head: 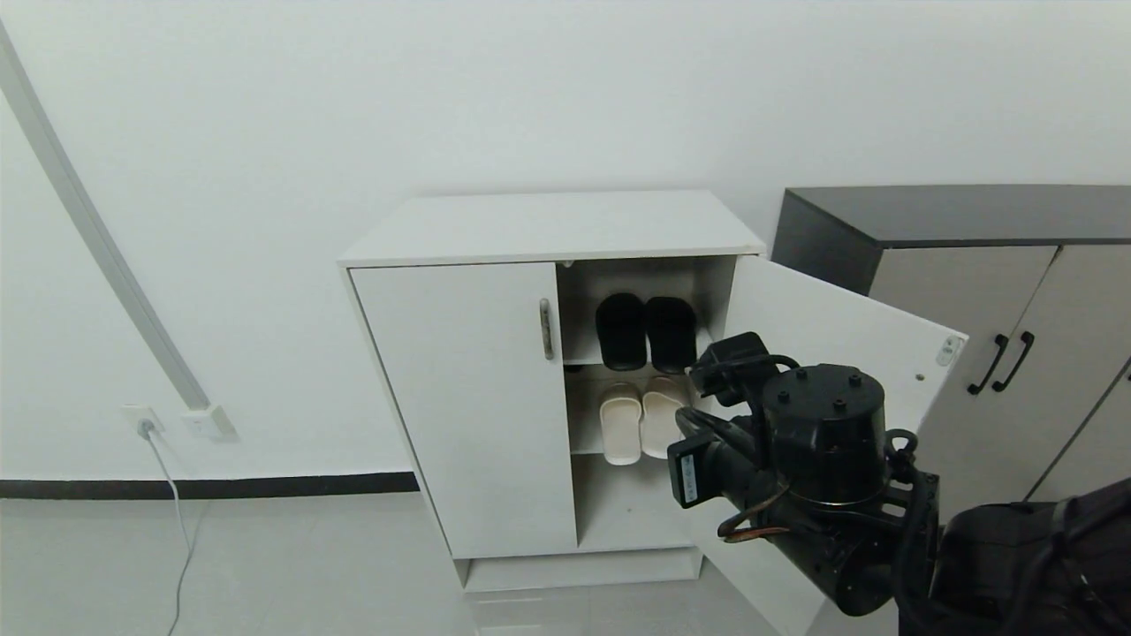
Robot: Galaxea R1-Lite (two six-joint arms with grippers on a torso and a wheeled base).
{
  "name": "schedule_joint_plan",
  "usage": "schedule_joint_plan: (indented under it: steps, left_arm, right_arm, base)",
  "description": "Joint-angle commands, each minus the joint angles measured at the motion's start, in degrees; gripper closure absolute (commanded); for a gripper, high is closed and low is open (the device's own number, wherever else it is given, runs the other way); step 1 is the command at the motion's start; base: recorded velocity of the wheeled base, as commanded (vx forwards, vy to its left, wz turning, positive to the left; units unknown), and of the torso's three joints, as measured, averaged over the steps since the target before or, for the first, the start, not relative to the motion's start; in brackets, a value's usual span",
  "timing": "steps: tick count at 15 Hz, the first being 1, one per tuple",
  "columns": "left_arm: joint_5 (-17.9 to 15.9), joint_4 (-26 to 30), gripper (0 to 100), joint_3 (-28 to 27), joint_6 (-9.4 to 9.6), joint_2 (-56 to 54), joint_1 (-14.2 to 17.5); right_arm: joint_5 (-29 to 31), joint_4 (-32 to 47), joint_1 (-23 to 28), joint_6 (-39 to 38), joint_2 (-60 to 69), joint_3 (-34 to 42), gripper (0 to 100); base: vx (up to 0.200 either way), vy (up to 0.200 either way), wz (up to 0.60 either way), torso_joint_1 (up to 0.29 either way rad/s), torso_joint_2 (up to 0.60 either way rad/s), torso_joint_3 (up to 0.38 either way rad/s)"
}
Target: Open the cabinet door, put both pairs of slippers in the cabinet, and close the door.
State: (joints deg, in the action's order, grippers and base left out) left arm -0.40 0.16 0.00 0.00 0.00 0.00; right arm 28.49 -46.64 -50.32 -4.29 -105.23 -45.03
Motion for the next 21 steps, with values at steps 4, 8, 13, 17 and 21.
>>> schedule_joint_plan:
  steps: [4, 8, 13, 17, 21]
  left_arm:
    - [0.1, 0.0, 100, 0.0, 0.00, 0.0, 0.0]
    - [0.1, 0.0, 100, 0.0, 0.00, 0.0, 0.0]
    - [0.1, 0.0, 100, 0.0, 0.00, 0.0, 0.0]
    - [0.1, 0.0, 100, 0.0, 0.00, 0.0, 0.0]
    - [0.1, 0.0, 100, 0.0, 0.00, 0.0, 0.0]
  right_arm:
    - [0.0, 0.0, -0.1, 0.0, -0.6, 0.0, 100]
    - [0.0, 0.0, -0.1, -0.1, -0.6, 0.0, 100]
    - [0.0, 0.0, 0.0, 0.0, -0.5, 0.2, 100]
    - [-0.3, -1.2, 0.0, 0.6, -0.6, 1.3, 100]
    - [-0.3, -3.3, 0.0, 1.9, -1.2, 2.4, 100]
  base:
    - [0.000, 0.000, 0.00, 0.194, -0.50, -0.312]
    - [0.000, 0.000, 0.00, 0.212, -0.53, -0.320]
    - [0.000, 0.000, 0.00, 0.242, -0.57, -0.327]
    - [0.000, 0.000, 0.00, 0.220, -0.52, -0.279]
    - [0.000, 0.000, 0.00, 0.008, -0.02, -0.013]
